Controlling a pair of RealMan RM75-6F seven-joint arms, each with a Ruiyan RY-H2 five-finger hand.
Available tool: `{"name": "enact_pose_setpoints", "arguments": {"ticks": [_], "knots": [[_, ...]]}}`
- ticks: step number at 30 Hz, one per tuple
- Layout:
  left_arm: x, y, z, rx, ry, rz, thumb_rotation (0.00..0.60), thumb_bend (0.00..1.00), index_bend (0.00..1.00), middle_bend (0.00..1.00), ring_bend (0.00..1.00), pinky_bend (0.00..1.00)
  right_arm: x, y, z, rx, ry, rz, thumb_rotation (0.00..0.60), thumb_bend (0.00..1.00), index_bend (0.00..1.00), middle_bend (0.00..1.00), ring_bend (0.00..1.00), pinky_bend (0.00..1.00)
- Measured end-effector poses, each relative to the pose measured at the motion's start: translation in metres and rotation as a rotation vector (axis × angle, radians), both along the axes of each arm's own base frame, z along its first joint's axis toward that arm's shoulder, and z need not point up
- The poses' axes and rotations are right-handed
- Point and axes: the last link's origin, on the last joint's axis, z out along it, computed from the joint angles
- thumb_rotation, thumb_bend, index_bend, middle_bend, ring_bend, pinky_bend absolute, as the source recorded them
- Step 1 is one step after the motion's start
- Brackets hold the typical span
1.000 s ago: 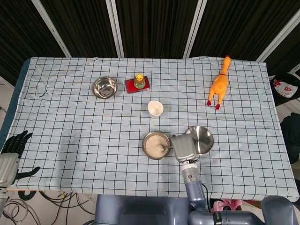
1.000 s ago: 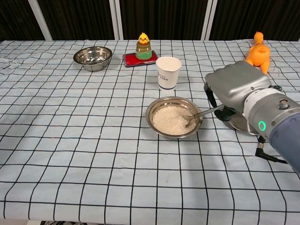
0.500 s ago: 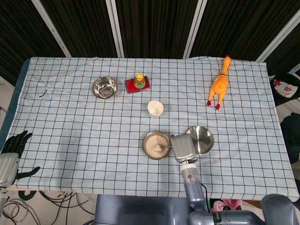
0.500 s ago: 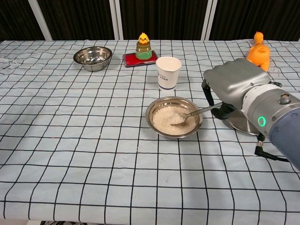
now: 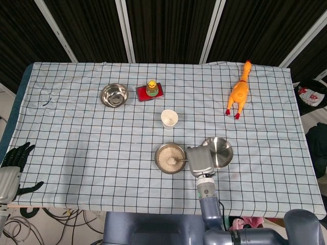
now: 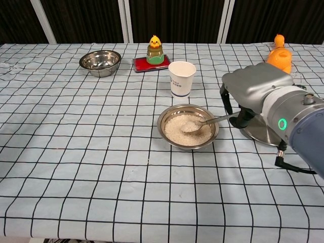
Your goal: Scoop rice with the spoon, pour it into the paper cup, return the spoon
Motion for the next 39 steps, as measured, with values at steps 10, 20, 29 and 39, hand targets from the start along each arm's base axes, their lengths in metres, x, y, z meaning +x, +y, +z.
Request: {"name": "enact_pose_setpoints", "arguments": {"ticks": [10, 20, 29, 39], "knots": [[-0.0001, -0.0003, -0.0002, -0.001, 0.004, -0.002, 0.6, 0.01, 0.0, 0.0, 0.0, 0.0, -0.0028, 0.0017, -0.0012, 0.014, -0.006, -0.051, 0.6, 0.51, 0.69, 1.0, 1.0, 1.0], [-0.0007, -0.0012, 0.0008, 0.004, 0.002, -0.004, 0.6, 0.01, 0.0, 0.0, 0.0, 0.0, 0.0003, 0.0033, 0.0031, 0.01, -0.024, -0.06, 0.6, 0.51, 0.69, 1.0, 1.0, 1.0], [-0.0003, -0.0009, 0.0005, 0.003, 0.001, -0.005, 0.6, 0.01, 0.0, 0.0, 0.0, 0.0, 0.0007, 0.0028, 0.0045, 0.011, -0.036, -0.076, 0.6, 0.51, 0.69, 1.0, 1.0, 1.0], [-0.0001, -0.0005, 0.0003, 0.003, 0.0, -0.004, 0.6, 0.01, 0.0, 0.0, 0.0, 0.0, 0.0005, 0.0019, 0.0032, 0.014, -0.043, -0.083, 0.6, 0.51, 0.69, 1.0, 1.0, 1.0]]}}
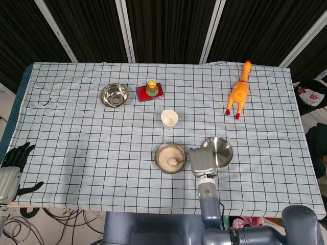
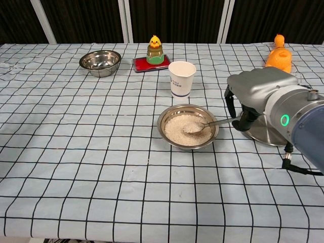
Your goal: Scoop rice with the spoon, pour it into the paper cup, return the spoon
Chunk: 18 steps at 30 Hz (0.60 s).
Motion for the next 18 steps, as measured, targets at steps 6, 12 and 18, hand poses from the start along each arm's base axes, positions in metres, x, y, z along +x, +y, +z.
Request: {"name": "enact_pose_setpoints", "arguments": {"ticks": [6, 12, 18], "knots": [[0.0, 0.0, 0.0, -0.001, -0.002, 0.002, 0.6, 0.01, 0.0, 0.0, 0.0, 0.0, 0.001, 0.0, 0.0, 0.002, -0.006, -0.007, 0.6, 0.51, 0.69, 1.0, 1.0, 1.0], [0.0, 0.0, 0.0, 0.001, -0.009, 0.006, 0.6, 0.01, 0.0, 0.0, 0.0, 0.0, 0.006, -0.004, 0.002, -0.005, -0.038, -0.021, 0.6, 0.51, 0.69, 1.0, 1.0, 1.0], [0.0, 0.0, 0.001, 0.001, -0.012, 0.008, 0.6, 0.01, 0.0, 0.0, 0.0, 0.0, 0.016, -0.013, 0.008, -0.019, -0.071, -0.039, 0.6, 0.51, 0.69, 1.0, 1.0, 1.0]]}}
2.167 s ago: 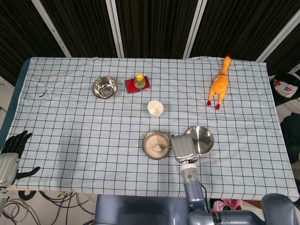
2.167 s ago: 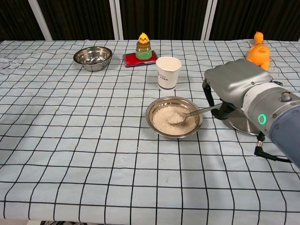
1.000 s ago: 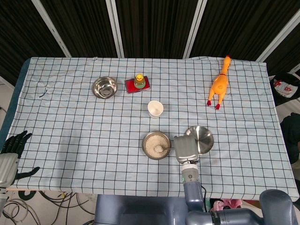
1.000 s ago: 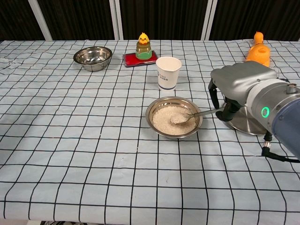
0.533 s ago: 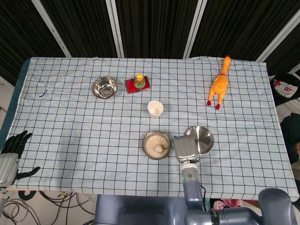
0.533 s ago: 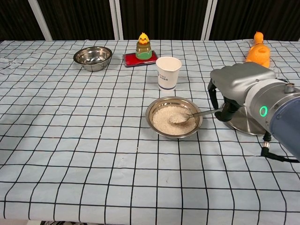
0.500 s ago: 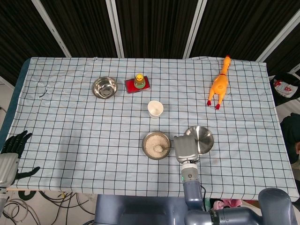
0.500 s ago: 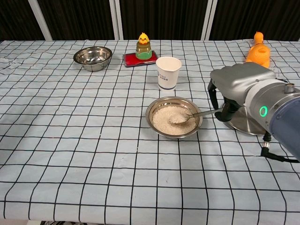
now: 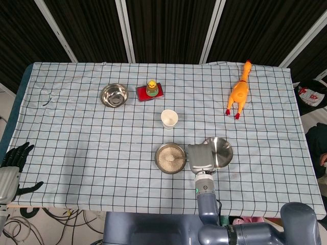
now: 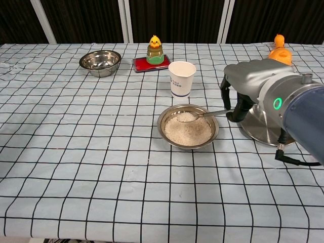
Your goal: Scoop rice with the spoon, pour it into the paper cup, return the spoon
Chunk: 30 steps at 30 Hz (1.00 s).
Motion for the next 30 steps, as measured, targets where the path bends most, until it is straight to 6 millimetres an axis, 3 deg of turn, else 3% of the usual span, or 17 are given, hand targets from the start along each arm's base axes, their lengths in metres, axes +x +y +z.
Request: {"name": "enact_pose_setpoints", "arguments": {"ticks": [8, 16, 30], "knots": [[0.0, -0.001, 0.001, 0.0, -0.014, 0.01, 0.6, 0.01, 0.0, 0.0, 0.0, 0.0, 0.019, -0.021, 0.011, -0.035, -0.037, -0.012, 0.6, 0.51, 0.69, 1.0, 1.0, 1.0], [-0.001, -0.001, 0.001, 0.002, -0.015, 0.018, 0.6, 0.01, 0.0, 0.0, 0.0, 0.0, 0.038, -0.054, 0.029, -0.09, -0.074, -0.03, 0.6, 0.51, 0.69, 1.0, 1.0, 1.0], [0.0, 0.0, 0.0, 0.007, -0.025, 0.034, 0.6, 0.01, 0.0, 0.0, 0.0, 0.0, 0.039, -0.112, 0.042, -0.17, -0.054, -0.071, 0.6, 0.51, 0.69, 1.0, 1.0, 1.0]]}}
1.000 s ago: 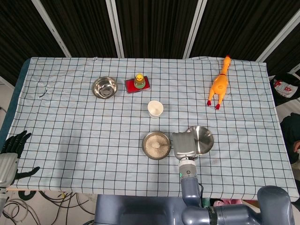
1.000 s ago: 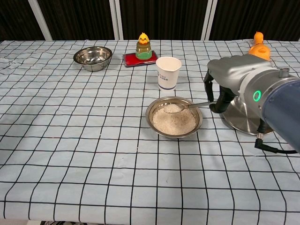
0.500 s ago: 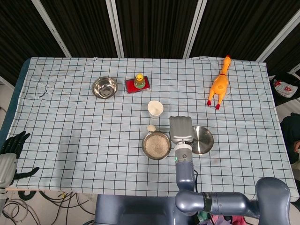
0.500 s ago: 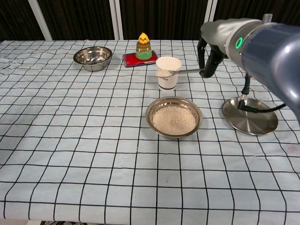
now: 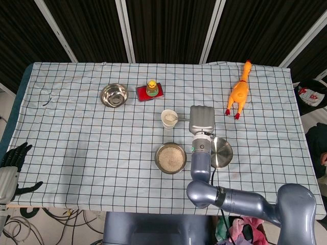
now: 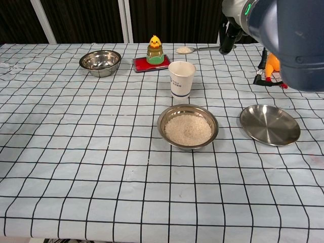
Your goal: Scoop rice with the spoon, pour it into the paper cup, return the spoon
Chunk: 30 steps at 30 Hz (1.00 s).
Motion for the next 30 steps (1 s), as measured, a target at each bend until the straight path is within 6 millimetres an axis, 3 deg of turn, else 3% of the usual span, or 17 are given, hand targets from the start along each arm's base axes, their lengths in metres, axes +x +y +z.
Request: {"name": "enact_pose_setpoints", "arguments": {"ticks": [9, 16, 30], "knots": [[0.0, 0.001, 0.001, 0.004, -0.01, 0.011, 0.6, 0.01, 0.0, 0.0, 0.0, 0.0, -0.018, -0.023, -0.005, -0.02, 0.056, -0.023, 0.6, 0.51, 0.69, 1.0, 1.0, 1.0], [0.0, 0.001, 0.0, 0.001, -0.014, 0.012, 0.6, 0.01, 0.0, 0.0, 0.0, 0.0, -0.036, -0.028, -0.014, -0.015, 0.121, -0.021, 0.6, 0.51, 0.69, 1.0, 1.0, 1.0], [0.0, 0.002, 0.002, 0.003, -0.031, 0.016, 0.6, 0.01, 0.0, 0.0, 0.0, 0.0, -0.035, -0.027, -0.032, -0.021, 0.208, 0.067, 0.6, 0.51, 0.69, 1.0, 1.0, 1.0]]}}
